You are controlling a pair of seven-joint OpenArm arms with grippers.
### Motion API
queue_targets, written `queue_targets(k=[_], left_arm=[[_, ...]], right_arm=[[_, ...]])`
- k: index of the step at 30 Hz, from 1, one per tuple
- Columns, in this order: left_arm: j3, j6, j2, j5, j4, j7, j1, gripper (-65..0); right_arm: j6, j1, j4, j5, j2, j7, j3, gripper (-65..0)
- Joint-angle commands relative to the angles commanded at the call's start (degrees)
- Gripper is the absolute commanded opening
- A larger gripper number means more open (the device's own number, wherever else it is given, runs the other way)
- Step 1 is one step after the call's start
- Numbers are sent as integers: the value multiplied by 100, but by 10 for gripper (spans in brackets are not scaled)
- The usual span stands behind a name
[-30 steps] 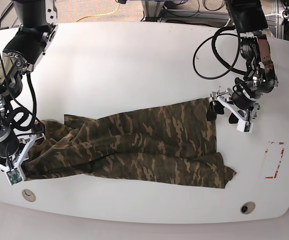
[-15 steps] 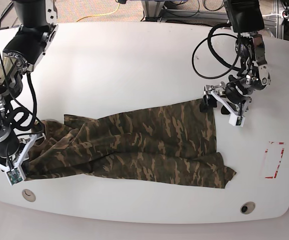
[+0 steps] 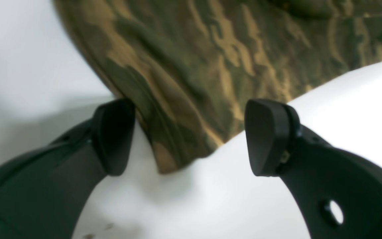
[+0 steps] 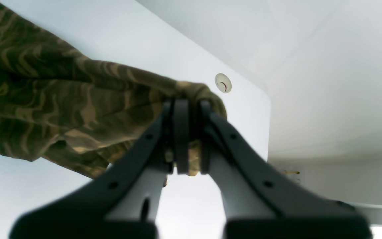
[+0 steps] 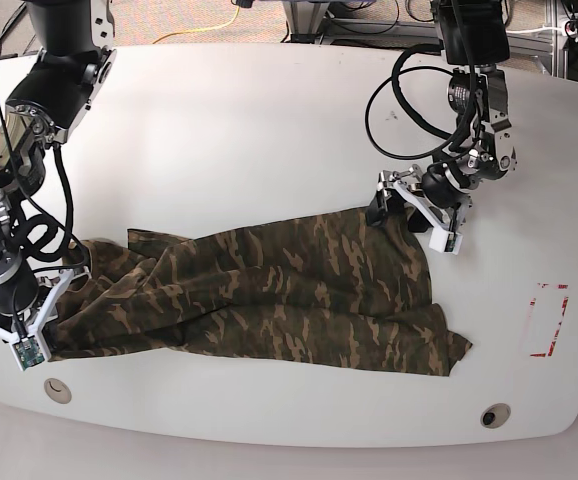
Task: Layout the t-shirt on the table in an organized manner, then fold the t-shirt properly
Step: 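Move the left gripper to the shirt's hem edge and grasp it, then lift the shirt above the table with both grippers holding its edges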
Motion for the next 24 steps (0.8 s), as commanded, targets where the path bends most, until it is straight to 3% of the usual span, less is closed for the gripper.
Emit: queue_targets(k=[3, 7, 9, 22, 24], left_arm=[[97, 0, 18, 0, -35, -26, -18, -254], [141, 0, 26, -9, -229, -26, -123, -417], [141, 0, 35, -9, -325, -35, -193, -460], [141, 0, -9, -18, -431, -431, -229, -482], [141, 0, -9, -18, -413, -440, -229, -514]], right_arm=[[0, 0, 0, 0, 0, 0, 0, -645], [0, 0, 0, 0, 0, 0, 0, -645], [0, 0, 0, 0, 0, 0, 0, -645], [0, -114, 0, 0, 0, 0, 9, -645], [0, -114, 0, 0, 0, 0, 9, -645]])
